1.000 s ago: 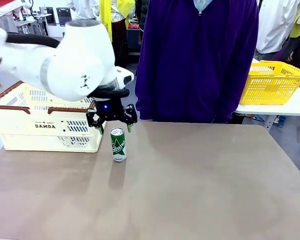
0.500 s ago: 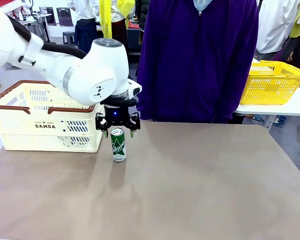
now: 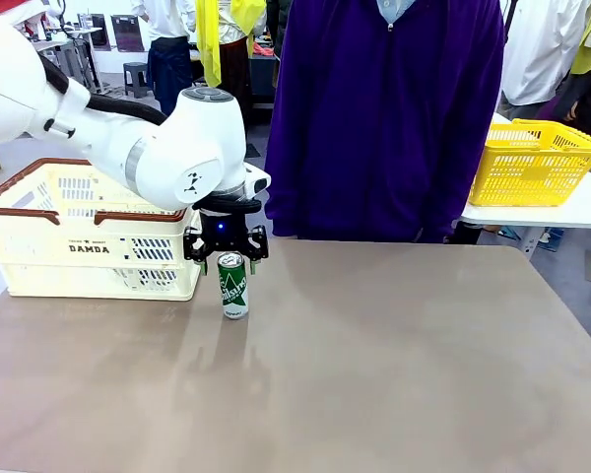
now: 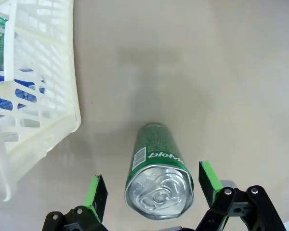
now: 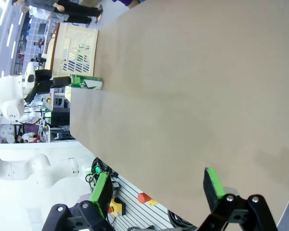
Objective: Place the drinks into the Shopping basket.
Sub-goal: Pick up one drink and place it into the Shopping basket.
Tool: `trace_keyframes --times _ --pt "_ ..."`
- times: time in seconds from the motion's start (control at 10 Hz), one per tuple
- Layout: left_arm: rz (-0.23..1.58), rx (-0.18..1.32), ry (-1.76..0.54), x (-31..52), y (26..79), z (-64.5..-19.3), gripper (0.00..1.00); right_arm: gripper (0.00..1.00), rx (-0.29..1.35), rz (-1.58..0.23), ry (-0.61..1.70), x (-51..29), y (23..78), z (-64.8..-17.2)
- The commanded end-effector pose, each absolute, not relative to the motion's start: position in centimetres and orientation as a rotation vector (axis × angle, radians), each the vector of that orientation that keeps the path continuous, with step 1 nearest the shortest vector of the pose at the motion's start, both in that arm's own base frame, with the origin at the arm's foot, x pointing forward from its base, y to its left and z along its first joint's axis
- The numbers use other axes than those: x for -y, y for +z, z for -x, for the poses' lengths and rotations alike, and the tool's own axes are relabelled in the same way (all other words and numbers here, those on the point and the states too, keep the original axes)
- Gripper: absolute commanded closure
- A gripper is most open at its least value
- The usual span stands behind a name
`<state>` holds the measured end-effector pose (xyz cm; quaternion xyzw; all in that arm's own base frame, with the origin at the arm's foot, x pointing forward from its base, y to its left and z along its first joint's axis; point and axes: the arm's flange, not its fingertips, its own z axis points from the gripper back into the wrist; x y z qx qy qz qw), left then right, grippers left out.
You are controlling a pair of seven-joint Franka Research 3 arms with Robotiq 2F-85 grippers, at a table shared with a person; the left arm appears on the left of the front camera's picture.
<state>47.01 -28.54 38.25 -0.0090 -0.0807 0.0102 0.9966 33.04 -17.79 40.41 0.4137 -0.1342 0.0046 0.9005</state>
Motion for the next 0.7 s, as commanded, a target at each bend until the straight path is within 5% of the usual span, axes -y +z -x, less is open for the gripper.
trace_keyframes --times 0.0,0.6 --pt "0.070 0.121 -0.011 27.90 38.60 -47.19 0.00 0.00 0.271 -0.854 0.011 17.76 40.60 -32.91" --pt "0.068 0.122 0.002 27.71 37.80 -47.53 0.00 0.00 0.271 -0.854 0.011 17.76 40.60 -32.91"
